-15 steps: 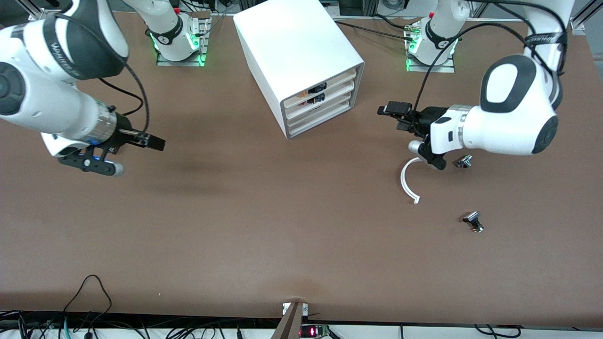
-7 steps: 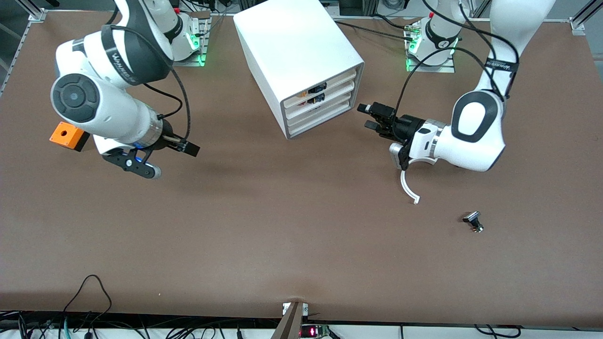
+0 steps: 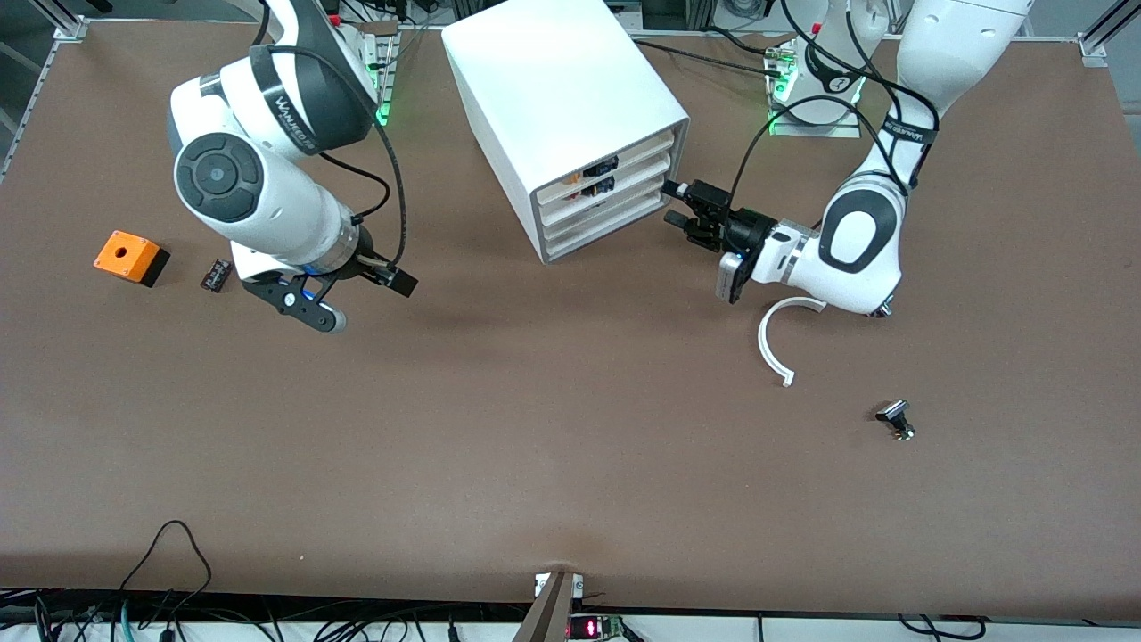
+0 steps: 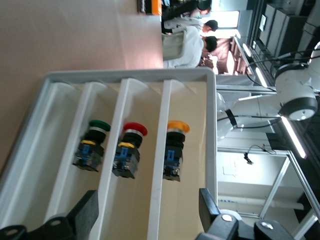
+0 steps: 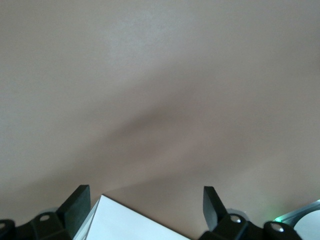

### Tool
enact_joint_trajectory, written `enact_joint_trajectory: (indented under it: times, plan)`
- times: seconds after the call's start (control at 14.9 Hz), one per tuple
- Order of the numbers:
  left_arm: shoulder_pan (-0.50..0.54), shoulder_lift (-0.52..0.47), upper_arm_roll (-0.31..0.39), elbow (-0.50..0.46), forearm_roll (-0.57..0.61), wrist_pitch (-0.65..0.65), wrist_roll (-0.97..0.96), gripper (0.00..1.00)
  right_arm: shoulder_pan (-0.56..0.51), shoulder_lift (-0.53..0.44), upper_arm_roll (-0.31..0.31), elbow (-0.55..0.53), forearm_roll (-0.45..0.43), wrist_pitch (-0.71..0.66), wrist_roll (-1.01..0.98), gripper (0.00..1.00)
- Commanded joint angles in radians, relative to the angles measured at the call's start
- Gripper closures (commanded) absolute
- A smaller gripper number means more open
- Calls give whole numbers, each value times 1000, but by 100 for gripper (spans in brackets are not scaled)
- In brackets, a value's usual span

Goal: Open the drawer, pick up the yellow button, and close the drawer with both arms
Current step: 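Grasp the drawer front of the white cabinet with the left gripper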

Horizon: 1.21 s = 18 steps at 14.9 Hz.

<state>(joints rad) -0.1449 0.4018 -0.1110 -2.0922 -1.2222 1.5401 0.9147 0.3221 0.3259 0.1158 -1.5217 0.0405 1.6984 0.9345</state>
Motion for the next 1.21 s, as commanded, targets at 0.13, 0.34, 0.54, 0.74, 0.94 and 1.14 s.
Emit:
enact_joint_trajectory:
  times: [0.13,0.34,0.54,0.74,0.94,1.14]
  plan:
    - [4,-17,-19,-71,-36,-73,104,32,34,12,-4,28,15,1,69,0]
    - [-5,-8,-22,-92,-37,-80,128,33,35,12,-4,29,15,1,72,0]
    - [-5,-5,-62,-118,-81,-63,128,33,37,12,1,31,15,1,90,0]
    - [-7,6,-93,-121,-91,-52,136,41,43,10,2,31,13,1,99,0]
    - [-16,8,-96,-121,-89,-23,144,45,41,10,2,32,12,1,96,0]
    - [-33,14,-98,-121,-89,11,150,67,43,9,2,34,12,1,102,0]
